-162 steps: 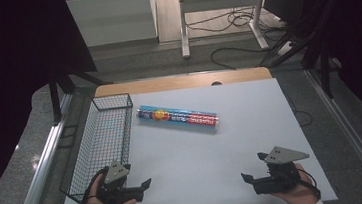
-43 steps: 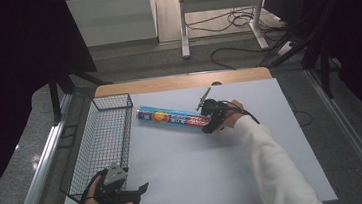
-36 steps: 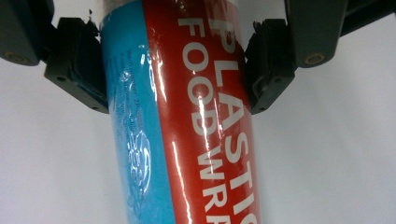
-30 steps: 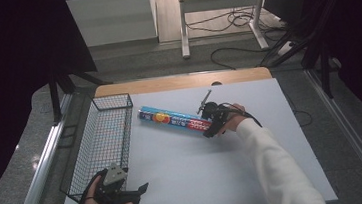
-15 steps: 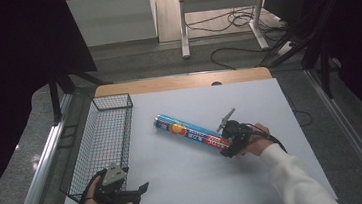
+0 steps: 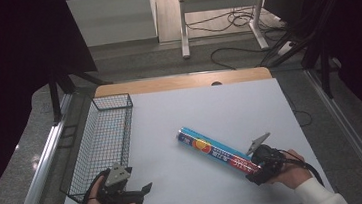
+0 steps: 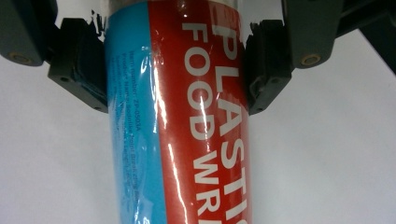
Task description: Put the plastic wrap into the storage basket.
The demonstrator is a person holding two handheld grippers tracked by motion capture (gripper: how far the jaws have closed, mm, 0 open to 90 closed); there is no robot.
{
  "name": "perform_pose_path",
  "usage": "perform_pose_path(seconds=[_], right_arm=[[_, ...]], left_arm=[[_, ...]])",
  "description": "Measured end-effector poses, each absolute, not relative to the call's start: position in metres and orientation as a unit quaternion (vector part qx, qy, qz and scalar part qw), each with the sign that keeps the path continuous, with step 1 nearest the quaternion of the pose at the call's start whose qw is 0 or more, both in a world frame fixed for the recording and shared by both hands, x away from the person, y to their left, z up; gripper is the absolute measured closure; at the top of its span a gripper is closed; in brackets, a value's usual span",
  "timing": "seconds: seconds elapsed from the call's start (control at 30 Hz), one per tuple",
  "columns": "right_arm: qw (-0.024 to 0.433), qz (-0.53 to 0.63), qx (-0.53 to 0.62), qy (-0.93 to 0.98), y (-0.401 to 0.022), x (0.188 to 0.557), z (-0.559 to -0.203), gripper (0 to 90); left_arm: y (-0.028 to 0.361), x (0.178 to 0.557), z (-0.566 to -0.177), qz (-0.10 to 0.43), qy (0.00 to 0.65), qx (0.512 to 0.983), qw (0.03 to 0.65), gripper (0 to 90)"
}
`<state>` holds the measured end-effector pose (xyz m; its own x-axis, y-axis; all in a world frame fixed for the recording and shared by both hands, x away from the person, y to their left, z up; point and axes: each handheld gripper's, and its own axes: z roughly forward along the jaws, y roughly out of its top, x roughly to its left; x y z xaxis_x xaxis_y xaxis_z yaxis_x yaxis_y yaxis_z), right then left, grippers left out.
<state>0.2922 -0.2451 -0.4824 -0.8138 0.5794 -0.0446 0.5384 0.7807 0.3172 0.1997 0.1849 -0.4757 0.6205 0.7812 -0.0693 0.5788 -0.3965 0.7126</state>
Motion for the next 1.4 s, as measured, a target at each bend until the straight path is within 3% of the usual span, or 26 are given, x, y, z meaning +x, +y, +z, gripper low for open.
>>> perform_pose_path(seconds=[0.17,0.33,0.47,0.9,1.07,1.23,1.4], right_arm=[[0.064,0.141,0.296,0.942,-0.244,0.293,-0.482,30.1],[0.077,0.142,0.293,0.943,-0.230,0.306,-0.481,12.2],[0.068,0.161,0.293,0.940,-0.217,0.323,-0.475,12.0],[0.038,0.142,0.274,0.950,-0.150,0.364,-0.481,17.7],[0.031,0.119,0.283,0.951,-0.143,0.368,-0.492,21.6],[0.010,0.114,0.290,0.950,-0.143,0.370,-0.496,31.3],[0.008,0.103,0.296,0.950,-0.141,0.370,-0.495,31.8]], left_arm=[[0.183,0.200,-0.476,0.139,0.410,0.826,0.362,16.7],[0.184,0.201,-0.476,0.139,0.409,0.826,0.362,16.7],[0.184,0.201,-0.475,0.139,0.409,0.825,0.364,16.7],[0.186,0.200,-0.475,0.140,0.412,0.823,0.365,16.8],[0.186,0.200,-0.475,0.141,0.412,0.823,0.365,16.7],[0.186,0.200,-0.475,0.142,0.411,0.824,0.363,16.7],[0.187,0.200,-0.475,0.143,0.413,0.824,0.361,16.9]])
